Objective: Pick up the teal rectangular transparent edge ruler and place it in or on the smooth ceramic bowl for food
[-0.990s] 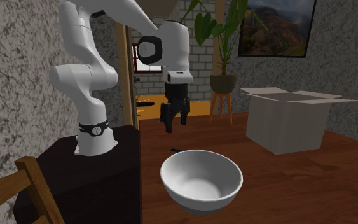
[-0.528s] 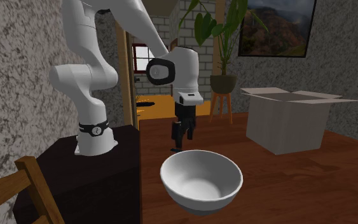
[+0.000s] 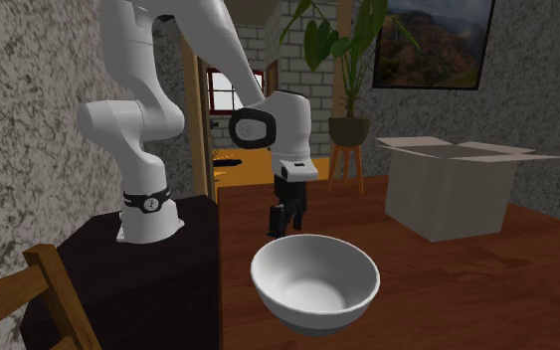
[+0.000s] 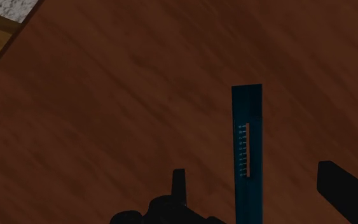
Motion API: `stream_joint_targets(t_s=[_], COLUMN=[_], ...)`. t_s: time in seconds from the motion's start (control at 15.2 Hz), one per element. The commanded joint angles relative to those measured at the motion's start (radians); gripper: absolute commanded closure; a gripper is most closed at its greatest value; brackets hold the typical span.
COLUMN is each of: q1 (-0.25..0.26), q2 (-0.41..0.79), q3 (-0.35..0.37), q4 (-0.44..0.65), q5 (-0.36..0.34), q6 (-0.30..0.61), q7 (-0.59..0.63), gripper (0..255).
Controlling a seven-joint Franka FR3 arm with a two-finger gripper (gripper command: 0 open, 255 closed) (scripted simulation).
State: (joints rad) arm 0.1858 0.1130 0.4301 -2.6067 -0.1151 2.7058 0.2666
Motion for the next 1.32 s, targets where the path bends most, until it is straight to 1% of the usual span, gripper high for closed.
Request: stream_joint_targets(t_s=[0.0,0.26,0.33,0.92,1.25], q1=[0.001,0.001,0.001,0.001,-0.008], q2=[0.004,0.004,0.004,0.004,-0.079], q3=[-0.001,-0.001,-0.001,-0.001,0.023], q4=[0.0,0.0,0.0,0.0,0.0], q5=[-0.004,-0.005,-0.005,-0.005,0.081], q6=[0.004,0.004,0.004,0.004,-0.069], q7=[0.003,0.003,0.004,0.004,-0.058], gripper=[0,0,255,255,255])
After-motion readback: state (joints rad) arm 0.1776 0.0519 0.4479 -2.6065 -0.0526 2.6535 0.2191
